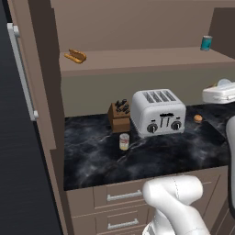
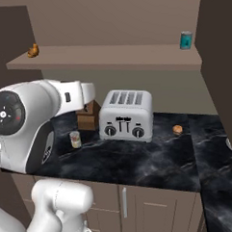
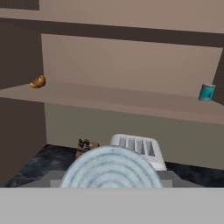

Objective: Pick the cans from the counter and place them in their designated side in the cabinet.

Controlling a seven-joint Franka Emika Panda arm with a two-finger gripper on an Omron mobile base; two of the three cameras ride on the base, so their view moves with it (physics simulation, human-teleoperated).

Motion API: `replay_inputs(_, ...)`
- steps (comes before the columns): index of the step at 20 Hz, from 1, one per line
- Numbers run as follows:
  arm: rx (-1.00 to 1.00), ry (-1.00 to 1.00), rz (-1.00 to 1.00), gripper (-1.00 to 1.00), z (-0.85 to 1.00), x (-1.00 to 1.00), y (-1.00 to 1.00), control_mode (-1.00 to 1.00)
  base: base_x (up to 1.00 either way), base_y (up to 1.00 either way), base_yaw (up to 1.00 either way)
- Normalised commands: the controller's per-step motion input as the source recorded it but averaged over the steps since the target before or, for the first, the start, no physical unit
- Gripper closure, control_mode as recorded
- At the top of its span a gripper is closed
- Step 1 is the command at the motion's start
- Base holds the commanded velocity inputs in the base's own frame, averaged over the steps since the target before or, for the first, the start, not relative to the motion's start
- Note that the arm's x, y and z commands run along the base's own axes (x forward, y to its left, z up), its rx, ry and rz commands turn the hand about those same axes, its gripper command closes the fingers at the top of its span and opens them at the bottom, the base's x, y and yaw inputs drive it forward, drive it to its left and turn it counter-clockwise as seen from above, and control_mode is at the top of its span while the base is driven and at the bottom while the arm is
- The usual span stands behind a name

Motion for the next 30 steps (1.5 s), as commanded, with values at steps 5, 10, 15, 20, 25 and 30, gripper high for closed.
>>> replay_inputs(5, -0.01, -0.02, 0.00, 1.00, 0.15, 0.00, -0.05, -1.00, 0.00, 0.00, 0.00)
replay_inputs(10, 0.00, 0.00, 0.00, 1.00, 0.15, 0.00, -0.07, -1.00, 0.00, 0.00, 0.00)
replay_inputs(15, 0.00, 0.00, 0.00, 1.00, 0.08, 0.06, -0.05, -1.00, 0.00, 0.00, 0.00)
replay_inputs(20, 0.00, 0.00, 0.00, 1.00, 0.01, 0.18, -0.03, -1.00, 0.00, 0.00, 0.00)
replay_inputs(25, 0.00, 0.00, 0.00, 1.00, 0.02, 0.24, -0.04, -1.00, 0.00, 0.00, 0.00)
replay_inputs(30, 0.00, 0.00, 0.00, 1.00, 0.13, 0.14, -0.07, -1.00, 0.00, 0.00, 0.00)
